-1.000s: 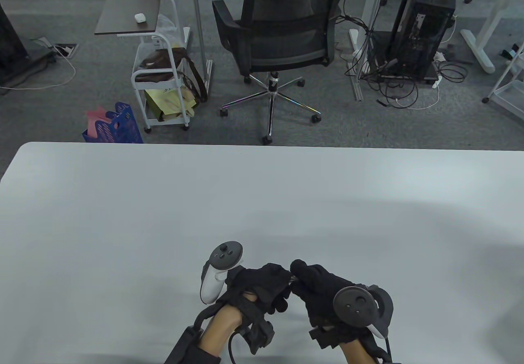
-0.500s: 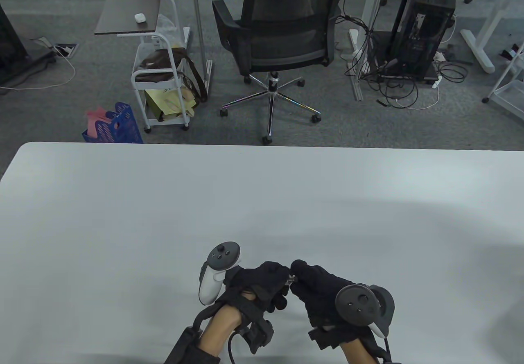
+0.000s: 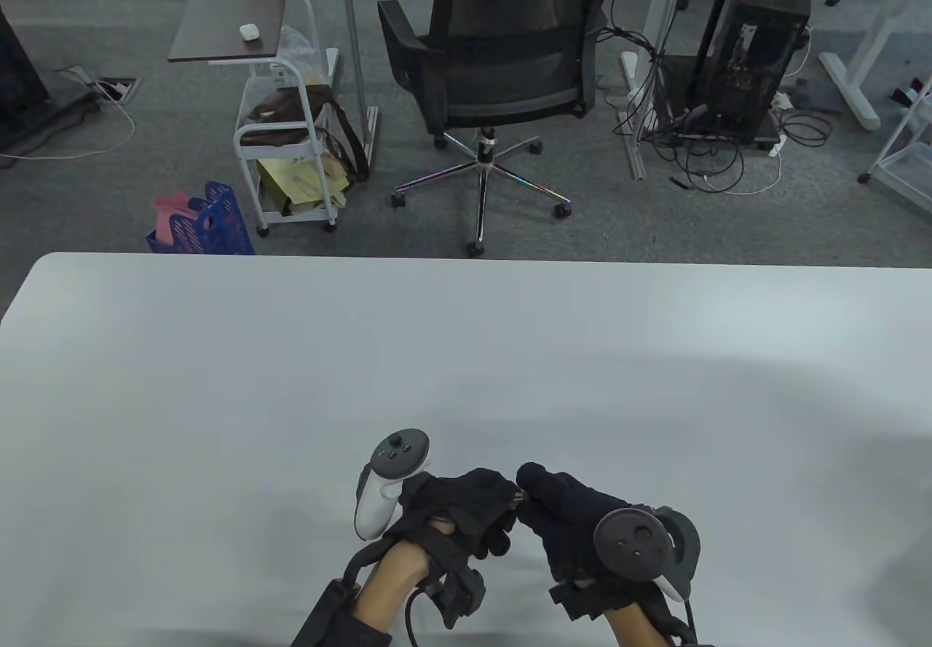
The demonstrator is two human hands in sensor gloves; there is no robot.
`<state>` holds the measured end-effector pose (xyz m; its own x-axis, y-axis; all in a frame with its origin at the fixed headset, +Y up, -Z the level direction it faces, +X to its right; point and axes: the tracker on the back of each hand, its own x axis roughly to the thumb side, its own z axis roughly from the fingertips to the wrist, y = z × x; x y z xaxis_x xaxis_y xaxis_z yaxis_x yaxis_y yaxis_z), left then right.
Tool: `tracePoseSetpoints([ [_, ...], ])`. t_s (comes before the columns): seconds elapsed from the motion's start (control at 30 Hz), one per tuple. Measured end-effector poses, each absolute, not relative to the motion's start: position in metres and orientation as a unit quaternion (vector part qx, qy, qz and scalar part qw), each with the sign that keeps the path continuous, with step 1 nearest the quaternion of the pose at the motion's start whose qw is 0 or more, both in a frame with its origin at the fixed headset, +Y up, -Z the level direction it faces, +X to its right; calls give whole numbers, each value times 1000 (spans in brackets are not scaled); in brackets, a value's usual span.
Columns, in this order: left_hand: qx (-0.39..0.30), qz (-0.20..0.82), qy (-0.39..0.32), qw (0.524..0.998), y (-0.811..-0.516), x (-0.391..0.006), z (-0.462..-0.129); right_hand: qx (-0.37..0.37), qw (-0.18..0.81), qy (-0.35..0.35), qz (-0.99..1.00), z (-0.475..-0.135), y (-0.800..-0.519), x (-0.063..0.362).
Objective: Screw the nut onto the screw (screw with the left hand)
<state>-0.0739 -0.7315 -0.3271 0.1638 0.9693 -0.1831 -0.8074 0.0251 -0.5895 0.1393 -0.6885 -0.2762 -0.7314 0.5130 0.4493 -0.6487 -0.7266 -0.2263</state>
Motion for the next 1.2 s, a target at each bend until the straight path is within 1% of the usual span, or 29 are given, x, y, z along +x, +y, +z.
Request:
tracePoseSetpoints([
  [0.07,-306,629,-147,699,-730,-74,-327,184,307,-191,914,-276,-688,139],
  [0.2,-318,638,-146,686,-734,-74,-327,181,323,-189,910,-276,-689,140],
  [0.3,-300,631,-128,703,-735,-75,-326,179,327,-188,909,-276,-689,140],
  [0.4,-303,629,-137,703,-733,-74,-327,180,323,-188,910,-276,-688,139],
  [0.53,-317,634,-148,690,-733,-73,-328,183,317,-191,911,-275,-687,138],
  [0.6,-312,642,-139,687,-735,-74,-327,181,324,-188,909,-276,-688,139],
  [0.67,-304,637,-128,697,-735,-75,-326,179,328,-188,908,-276,-688,140],
  [0.83,-303,627,-138,704,-732,-74,-327,183,314,-185,913,-276,-687,138],
  [0.97,-317,634,-154,689,-732,-74,-327,181,323,-186,910,-276,-687,139],
  [1.03,-311,638,-142,690,-733,-74,-326,179,327,-183,909,-276,-687,140],
  [1.13,-301,625,-131,708,-734,-74,-326,178,328,-184,909,-276,-687,140],
  [1.2,-304,627,-134,704,-733,-74,-327,180,321,-184,911,-275,-687,139],
])
